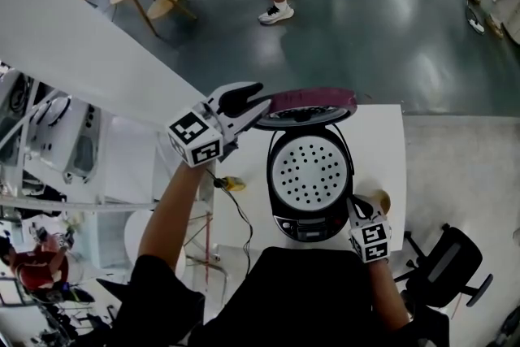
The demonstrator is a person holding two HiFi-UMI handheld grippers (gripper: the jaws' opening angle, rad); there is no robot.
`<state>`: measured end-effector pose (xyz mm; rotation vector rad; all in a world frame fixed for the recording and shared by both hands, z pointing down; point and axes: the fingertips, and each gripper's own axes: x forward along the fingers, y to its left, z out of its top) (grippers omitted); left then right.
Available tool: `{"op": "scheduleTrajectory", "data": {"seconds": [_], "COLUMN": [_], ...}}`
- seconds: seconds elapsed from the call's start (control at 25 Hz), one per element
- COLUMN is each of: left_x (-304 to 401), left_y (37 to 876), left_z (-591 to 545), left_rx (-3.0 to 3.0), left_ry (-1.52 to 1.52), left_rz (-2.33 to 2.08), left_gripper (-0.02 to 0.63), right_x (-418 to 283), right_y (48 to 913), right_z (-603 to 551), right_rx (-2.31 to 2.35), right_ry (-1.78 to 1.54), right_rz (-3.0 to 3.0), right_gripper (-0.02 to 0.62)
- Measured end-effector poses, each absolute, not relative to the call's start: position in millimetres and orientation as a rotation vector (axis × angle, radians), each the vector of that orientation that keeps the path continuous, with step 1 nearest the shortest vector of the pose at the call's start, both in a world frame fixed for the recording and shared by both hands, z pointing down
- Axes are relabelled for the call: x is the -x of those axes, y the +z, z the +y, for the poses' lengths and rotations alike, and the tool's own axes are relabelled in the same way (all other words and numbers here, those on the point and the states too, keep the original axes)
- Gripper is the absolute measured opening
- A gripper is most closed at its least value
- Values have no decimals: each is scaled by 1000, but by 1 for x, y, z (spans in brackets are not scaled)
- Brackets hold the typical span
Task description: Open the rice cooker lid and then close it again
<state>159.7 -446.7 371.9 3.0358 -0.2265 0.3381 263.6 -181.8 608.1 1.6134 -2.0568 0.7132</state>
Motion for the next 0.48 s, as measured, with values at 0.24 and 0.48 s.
{"op": "scheduleTrajectory", "data": {"seconds": [0.24, 0.48], "left_x": [-158, -155], "left_y": [374, 374], "left_z": [-430, -405], "left_rx": [-3048, -3081], "left_ry": [399, 458], "left_rz": [-115, -28], "left_gripper": [120, 104], "right_x": [-252, -239], "right_y": [605, 596], "right_z": [-173, -169], "right_rx": [-1576, -1588], "right_ry": [641, 638], "right_rz": [-2049, -2071], "right_gripper": [2, 2]}}
